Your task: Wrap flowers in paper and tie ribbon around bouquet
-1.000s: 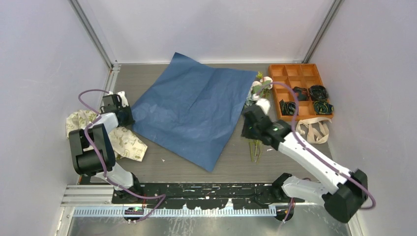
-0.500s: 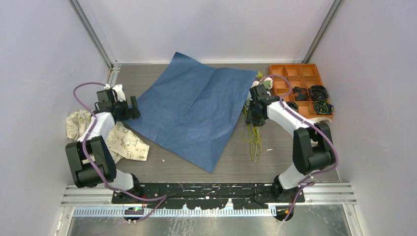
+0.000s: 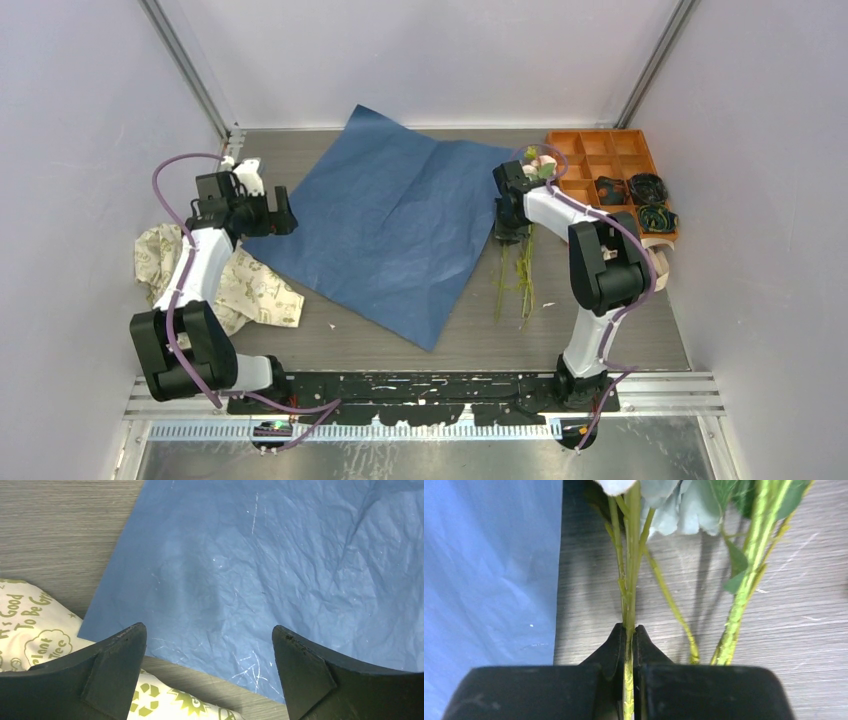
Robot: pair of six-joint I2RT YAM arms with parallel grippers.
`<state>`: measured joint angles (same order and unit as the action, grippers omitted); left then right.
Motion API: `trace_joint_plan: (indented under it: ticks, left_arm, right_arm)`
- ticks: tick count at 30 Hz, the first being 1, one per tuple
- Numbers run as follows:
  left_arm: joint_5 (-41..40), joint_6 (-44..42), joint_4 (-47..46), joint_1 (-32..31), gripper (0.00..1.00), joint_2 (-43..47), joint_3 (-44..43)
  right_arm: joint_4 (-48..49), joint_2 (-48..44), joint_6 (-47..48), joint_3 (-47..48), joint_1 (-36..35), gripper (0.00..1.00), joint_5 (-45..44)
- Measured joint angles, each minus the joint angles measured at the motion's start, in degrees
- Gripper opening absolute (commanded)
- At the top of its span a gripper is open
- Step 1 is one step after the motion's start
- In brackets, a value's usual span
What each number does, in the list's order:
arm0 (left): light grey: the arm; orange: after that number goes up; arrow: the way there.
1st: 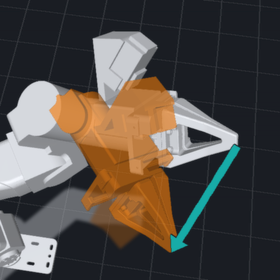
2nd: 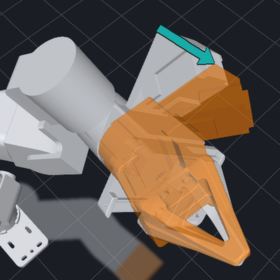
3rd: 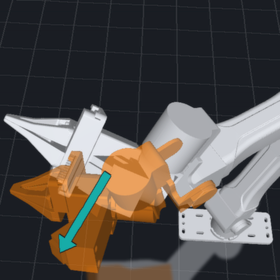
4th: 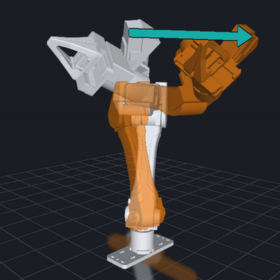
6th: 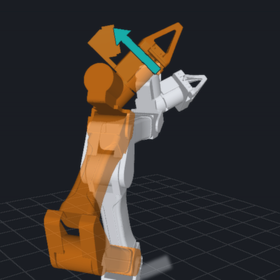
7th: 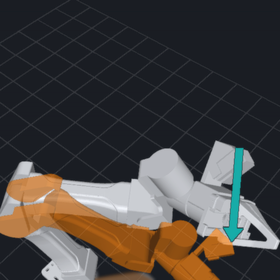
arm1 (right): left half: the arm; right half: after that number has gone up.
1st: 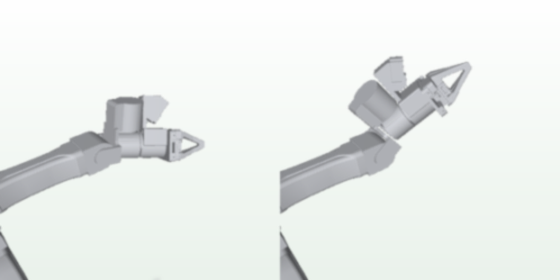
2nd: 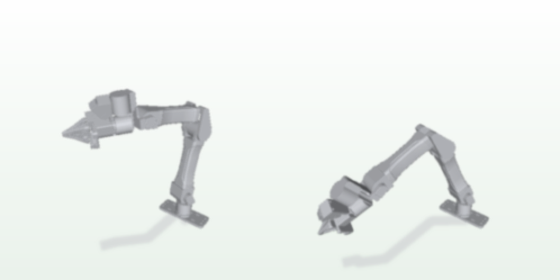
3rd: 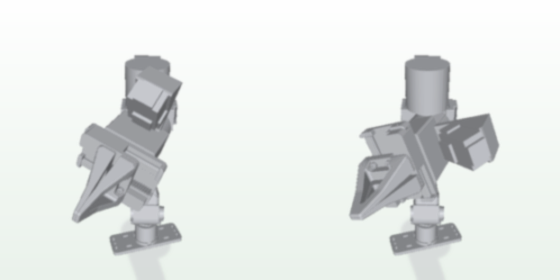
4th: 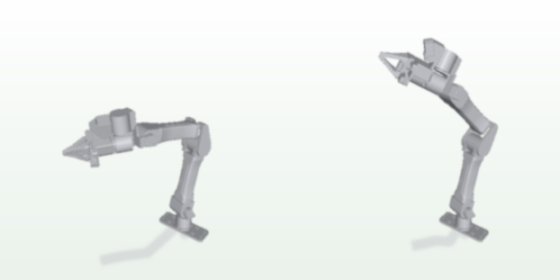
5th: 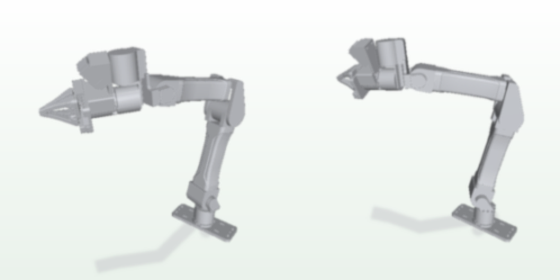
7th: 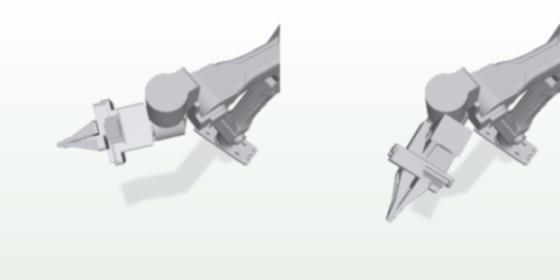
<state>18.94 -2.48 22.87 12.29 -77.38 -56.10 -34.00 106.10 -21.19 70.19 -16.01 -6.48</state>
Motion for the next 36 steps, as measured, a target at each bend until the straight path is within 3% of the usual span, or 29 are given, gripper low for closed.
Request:
trace_joint_plan:
  ticks: [7, 13, 17, 22, 25, 29, 35, 36]
  left_arm:
    - [1.99, -0.94, 1.84, -0.20, 0.95, 1.88, 0.00]
    - [3.02, -1.18, 2.49, -0.31, 0.95, 2.36, -0.04]
    - [3.78, -1.29, 3.37, -0.35, 0.94, 2.36, -0.20]
    - [5.44, -1.73, 5.18, -0.35, 0.94, 2.36, -1.88]
    - [6.43, -2.49, 5.99, -0.37, 0.94, 2.40, -2.97]
    - [6.80, -3.15, 7.52, -0.46, 0.94, 2.89, -3.21]
    - [6.67, -5.14, 9.64, -0.44, 0.94, 4.57, -3.19]
    - [6.67, -5.46, 9.90, -0.46, 0.94, 4.70, -3.19]
  right_arm:
    - [-5.86, -5.40, 3.02, 3.41, 0.04, 0.01, -12.87]
    - [-9.01, -22.43, 4.74, 8.22, 0.37, 0.01, -23.26]
    - [-8.50, -32.44, 5.86, 13.51, 0.55, 0.01, -20.98]
    - [-1.09, -37.31, 2.69, 15.10, -2.51, 0.01, -5.79]
    - [4.22, -32.61, -0.02, 16.31, -9.42, 0.01, 2.14]
    - [8.11, -16.94, -2.60, 25.73, -18.73, 0.01, 8.24]
    - [5.14, 9.81, -4.04, 40.00, -24.35, 0.01, 9.25]
    - [4.31, 13.14, -4.13, 42.18, -24.61, 0.08, 8.83]
